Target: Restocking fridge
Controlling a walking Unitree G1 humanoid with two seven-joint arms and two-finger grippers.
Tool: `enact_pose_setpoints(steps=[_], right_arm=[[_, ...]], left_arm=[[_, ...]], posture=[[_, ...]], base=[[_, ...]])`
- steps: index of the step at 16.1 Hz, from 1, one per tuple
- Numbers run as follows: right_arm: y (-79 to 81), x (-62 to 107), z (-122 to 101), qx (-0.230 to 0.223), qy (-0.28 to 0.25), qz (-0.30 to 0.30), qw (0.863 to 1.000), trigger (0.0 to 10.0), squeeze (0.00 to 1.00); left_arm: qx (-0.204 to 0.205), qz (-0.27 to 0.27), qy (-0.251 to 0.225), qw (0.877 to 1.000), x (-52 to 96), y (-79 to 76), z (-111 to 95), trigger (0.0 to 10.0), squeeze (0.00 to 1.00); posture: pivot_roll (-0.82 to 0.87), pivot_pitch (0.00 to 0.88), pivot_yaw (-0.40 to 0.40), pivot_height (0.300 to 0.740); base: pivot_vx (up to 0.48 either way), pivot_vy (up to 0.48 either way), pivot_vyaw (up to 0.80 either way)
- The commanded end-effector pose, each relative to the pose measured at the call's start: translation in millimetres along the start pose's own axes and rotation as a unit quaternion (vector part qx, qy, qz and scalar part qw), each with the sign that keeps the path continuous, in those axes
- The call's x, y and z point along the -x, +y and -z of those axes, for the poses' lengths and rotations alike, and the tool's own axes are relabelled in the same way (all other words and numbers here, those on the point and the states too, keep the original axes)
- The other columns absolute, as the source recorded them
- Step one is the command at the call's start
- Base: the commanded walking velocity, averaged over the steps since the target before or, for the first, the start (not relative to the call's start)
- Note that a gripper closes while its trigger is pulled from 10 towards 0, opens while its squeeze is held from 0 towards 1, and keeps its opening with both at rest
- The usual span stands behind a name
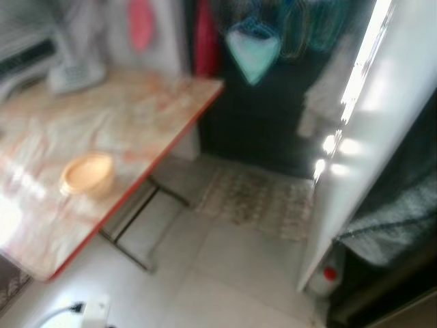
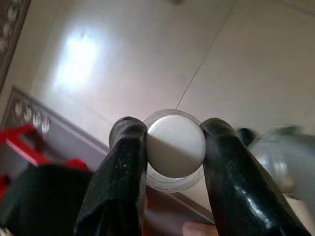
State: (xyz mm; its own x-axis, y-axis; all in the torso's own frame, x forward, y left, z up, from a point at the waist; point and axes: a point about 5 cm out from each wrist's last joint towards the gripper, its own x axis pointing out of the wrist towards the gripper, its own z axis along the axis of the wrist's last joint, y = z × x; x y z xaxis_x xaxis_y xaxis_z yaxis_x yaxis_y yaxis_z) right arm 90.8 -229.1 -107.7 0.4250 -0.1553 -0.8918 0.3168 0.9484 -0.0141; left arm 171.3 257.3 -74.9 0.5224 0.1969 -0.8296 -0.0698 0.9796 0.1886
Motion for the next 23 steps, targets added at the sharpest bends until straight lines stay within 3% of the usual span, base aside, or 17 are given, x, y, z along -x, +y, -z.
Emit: enact_pose_setpoints(steps=[1,9,21,23], right_arm=[[8.7,-0.2,4,-0.001,0.007,-0.011,1.0,10.0,0.0],[8.4,-0.4,3,0.004,0.005,-0.009,1.0,10.0,0.0],[6.6,-0.4,2,0.015,0.005,-0.012,1.0,10.0,0.0],[5.2,-0.5,1,0.02,0.005,-0.012,1.0,10.0,0.0]], left_arm=[[-0.02,-0.01,0.003,1.0,0.6,6.5,1,10.0,0.0],[-0.012,-0.001,0.005,1.0,-0.3,-5.0,2,10.0,0.0],[-0.003,0.002,0.002,1.0,-0.6,-6.8,0,10.0,0.0],[0.004,0.006,-0.002,1.0,-1.3,-13.4,-2,10.0,0.0]], posture=[[-0.09,0.0,0.082,0.74],[-0.1,0.0,0.082,0.74],[-0.1,0.0,0.075,0.74],[-0.11,0.0,0.06,0.74]], base=[[0.0,0.0,-0.8],[0.0,0.0,-0.8],[0.0,0.0,-0.8],[0.0,0.0,-0.8]])
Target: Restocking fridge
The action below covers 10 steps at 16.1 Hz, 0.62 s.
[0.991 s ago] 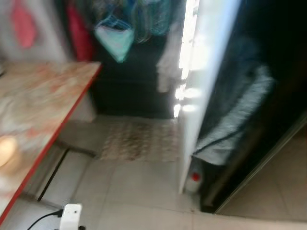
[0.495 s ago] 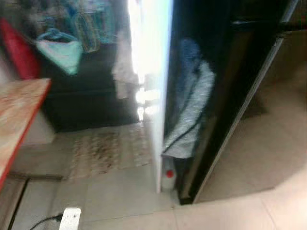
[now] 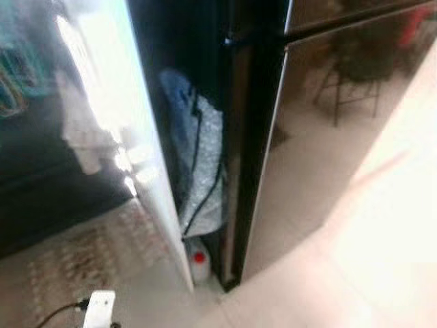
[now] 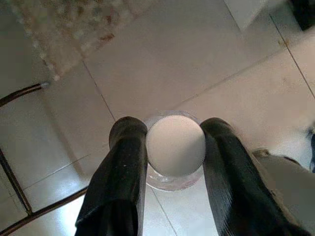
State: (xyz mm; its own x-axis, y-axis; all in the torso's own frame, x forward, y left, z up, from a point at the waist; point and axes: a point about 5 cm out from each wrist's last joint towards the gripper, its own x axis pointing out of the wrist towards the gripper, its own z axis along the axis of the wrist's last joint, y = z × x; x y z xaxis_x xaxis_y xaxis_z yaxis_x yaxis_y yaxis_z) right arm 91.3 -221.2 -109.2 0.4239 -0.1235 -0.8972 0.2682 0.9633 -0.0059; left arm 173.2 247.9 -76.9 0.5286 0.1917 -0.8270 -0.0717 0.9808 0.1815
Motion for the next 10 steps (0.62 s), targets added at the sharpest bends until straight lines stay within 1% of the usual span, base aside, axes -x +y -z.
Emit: enact_pose_setpoints(steps=[1,4,5,6,7,8,9,10], right_arm=[[-4.7,0.1,-2,0.003,-0.001,0.005,1.0,10.0,0.0],[-10.3,0.6,-4,0.008,-0.001,0.01,1.0,10.0,0.0],[-12.5,0.9,-5,0.012,-0.006,0.011,1.0,10.0,0.0],[-13.2,1.0,-6,0.012,-0.008,0.011,1.0,10.0,0.0],[-14.2,1.2,-6,0.01,-0.011,0.012,1.0,10.0,0.0],[-14.7,1.4,-6,0.009,-0.011,0.014,1.0,10.0,0.0],[-14.9,1.6,-5,0.0,-0.014,0.016,1.0,10.0,0.0],[-14.3,1.7,-4,0.002,-0.012,0.015,1.0,10.0,0.0]], left_arm=[[0.003,0.008,0.001,1.0,-0.8,-8.3,-1,10.0,0.0],[0.01,0.014,0.003,1.0,-0.9,-16.9,0,10.0,0.0],[0.011,0.018,0.003,1.0,-1.0,-22.6,0,10.0,0.0],[0.012,0.02,0.003,1.0,-1.0,-24.9,0,10.0,0.0],[0.012,0.031,0.008,0.999,0.5,-43.3,7,10.0,0.0],[0.012,0.038,0.011,0.999,2.0,-55.6,12,10.0,0.0],[0.009,0.042,0.013,0.999,2.8,-60.0,15,10.0,0.0],[0.003,0.043,0.017,0.999,3.3,-60.8,17,10.0,0.0]], posture=[[-0.11,0.0,0.048,0.74],[-0.12,0.0,0.028,0.74],[-0.12,0.0,0.024,0.74],[-0.12,0.0,0.023,0.74],[-0.11,0.0,0.025,0.74],[-0.12,0.0,0.028,0.74],[-0.12,0.0,0.034,0.74],[-0.13,0.0,0.044,0.74]], base=[[0.0,0.0,-0.8],[0.0,0.0,-0.8],[0.0,0.0,0.0],[0.0,0.0,0.0],[0.0,0.0,0.0],[0.0,0.0,0.0],[0.0,0.0,0.0],[0.0,0.0,0.0]])
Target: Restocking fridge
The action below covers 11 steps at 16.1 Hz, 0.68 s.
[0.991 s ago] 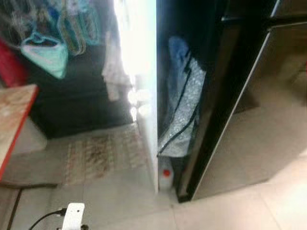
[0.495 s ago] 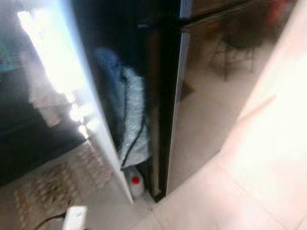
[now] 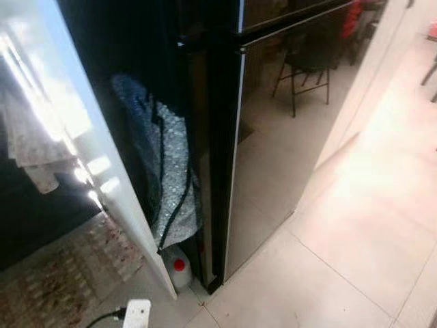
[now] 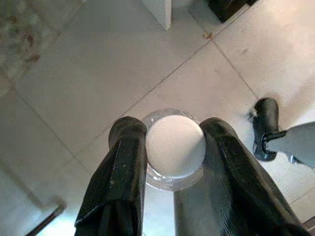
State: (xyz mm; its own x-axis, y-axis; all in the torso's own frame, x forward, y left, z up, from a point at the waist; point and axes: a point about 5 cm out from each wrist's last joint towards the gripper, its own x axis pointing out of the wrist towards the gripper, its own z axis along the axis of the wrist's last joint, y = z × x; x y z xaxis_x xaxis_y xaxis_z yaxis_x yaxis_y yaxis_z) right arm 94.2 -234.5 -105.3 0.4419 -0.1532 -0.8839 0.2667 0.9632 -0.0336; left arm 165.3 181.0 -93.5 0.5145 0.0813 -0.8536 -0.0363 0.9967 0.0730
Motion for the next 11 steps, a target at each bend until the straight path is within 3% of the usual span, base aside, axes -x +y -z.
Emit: enact_pose_setpoints(steps=[1,5,11], right_arm=[[-2.1,1.2,4.0,-0.003,0.004,0.003,1.0,10.0,0.0],[-1.6,1.6,6.1,-0.005,0.005,0.006,1.0,10.0,0.0],[-0.6,1.8,7.6,-0.001,0.008,0.002,1.0,10.0,0.0]], left_arm=[[-0.013,-0.013,0.008,1.0,0.8,6.5,5.0,10.0,0.0],[-0.017,-0.007,0.007,1.0,0.8,-1.8,5.5,10.0,0.0],[-0.016,-0.01,0.012,1.0,1.4,4.7,8.9,10.0,0.0]], posture=[[-0.13,0.0,0.047,0.74],[-0.14,0.0,0.064,0.74],[-0.13,0.0,0.059,0.74]], base=[[0.0,0.0,0.0],[0.0,0.0,0.0],[0.0,0.0,0.0]])
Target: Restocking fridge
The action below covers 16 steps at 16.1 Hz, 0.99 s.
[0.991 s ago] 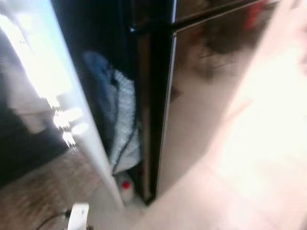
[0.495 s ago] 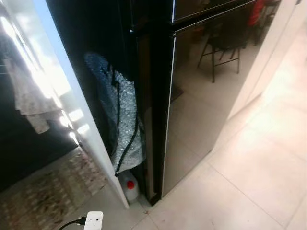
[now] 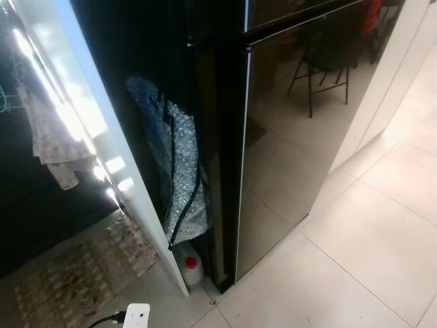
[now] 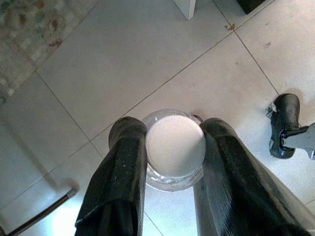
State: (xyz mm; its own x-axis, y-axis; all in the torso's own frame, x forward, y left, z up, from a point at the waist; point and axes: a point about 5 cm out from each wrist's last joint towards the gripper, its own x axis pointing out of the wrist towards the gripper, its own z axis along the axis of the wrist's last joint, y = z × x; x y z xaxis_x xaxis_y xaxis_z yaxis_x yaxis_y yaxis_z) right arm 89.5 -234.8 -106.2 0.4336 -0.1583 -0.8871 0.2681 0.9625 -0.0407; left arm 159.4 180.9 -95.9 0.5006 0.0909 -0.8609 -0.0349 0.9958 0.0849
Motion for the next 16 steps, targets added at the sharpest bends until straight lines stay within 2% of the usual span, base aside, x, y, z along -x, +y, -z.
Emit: enact_pose_setpoints(steps=[1,9,16], right_arm=[[0.3,0.5,3.6,0.006,0.009,0.001,1.0,10.0,0.0],[0.7,-0.2,1.2,-0.001,0.007,0.004,1.0,10.0,0.0],[0.7,-1.2,-4.1,0.014,0.001,-0.004,1.0,10.0,0.0]], left_arm=[[-0.012,-0.005,0.005,1.0,0.4,4.8,2.7,10.0,0.0],[-0.009,-0.007,0.004,1.0,-0.2,6.8,-0.4,10.0,0.0],[0.007,-0.014,0.002,1.0,-0.6,9.7,-3.8,10.0,0.0]], posture=[[-0.13,0.0,0.059,0.74],[-0.13,0.0,0.051,0.74],[-0.12,0.0,0.013,0.74]], base=[[0.0,0.0,0.0],[0.0,0.0,0.0],[0.0,0.035,0.0]])
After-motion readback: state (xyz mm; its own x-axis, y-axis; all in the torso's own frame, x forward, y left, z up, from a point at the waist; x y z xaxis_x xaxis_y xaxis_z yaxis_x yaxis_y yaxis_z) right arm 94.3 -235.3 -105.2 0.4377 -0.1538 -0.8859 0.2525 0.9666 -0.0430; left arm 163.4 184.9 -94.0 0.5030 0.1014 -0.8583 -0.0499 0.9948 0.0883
